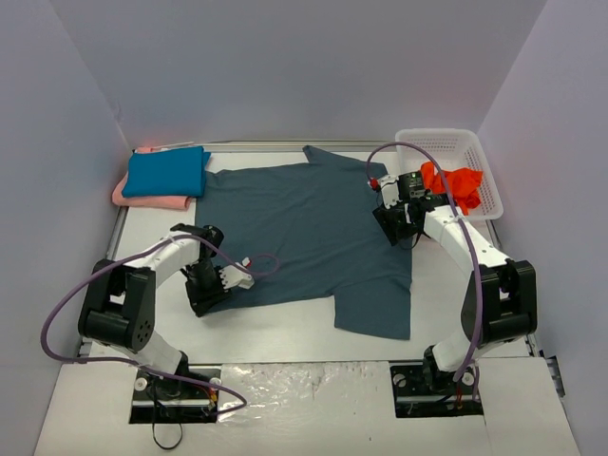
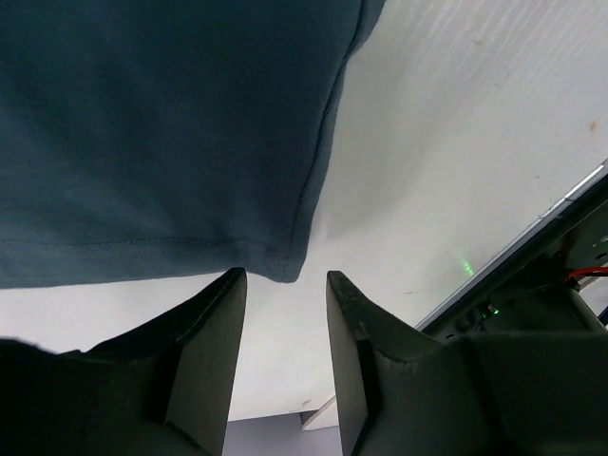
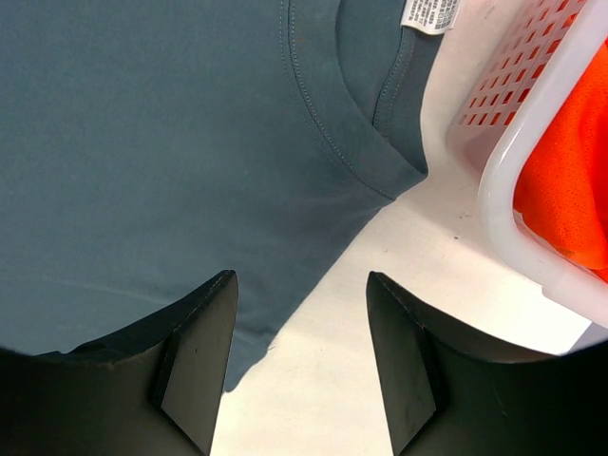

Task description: Fold and stack the t-shirts

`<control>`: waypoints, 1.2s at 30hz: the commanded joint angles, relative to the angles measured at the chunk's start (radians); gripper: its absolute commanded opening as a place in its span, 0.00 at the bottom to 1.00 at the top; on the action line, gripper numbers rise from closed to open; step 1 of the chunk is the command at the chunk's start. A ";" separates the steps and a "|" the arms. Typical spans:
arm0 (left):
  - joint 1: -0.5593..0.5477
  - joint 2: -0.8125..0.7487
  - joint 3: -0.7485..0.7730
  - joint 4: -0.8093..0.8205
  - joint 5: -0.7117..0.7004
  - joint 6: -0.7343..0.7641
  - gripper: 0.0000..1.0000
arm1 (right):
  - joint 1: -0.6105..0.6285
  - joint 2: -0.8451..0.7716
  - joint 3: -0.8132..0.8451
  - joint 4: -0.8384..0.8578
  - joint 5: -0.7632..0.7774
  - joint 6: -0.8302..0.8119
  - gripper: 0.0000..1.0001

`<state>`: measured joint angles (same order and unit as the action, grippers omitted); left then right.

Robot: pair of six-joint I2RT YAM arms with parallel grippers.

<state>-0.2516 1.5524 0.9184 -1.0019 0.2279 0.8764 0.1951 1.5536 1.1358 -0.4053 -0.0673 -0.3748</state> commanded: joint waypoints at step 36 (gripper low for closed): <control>-0.152 0.070 -0.044 0.049 -0.193 -0.234 0.10 | -0.010 -0.033 0.002 0.013 0.064 0.004 0.53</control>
<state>-0.3958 1.6001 0.8558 -0.9176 0.0486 0.6758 0.1947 1.5536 1.1358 -0.3977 -0.0250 -0.3706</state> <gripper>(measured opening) 0.119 0.526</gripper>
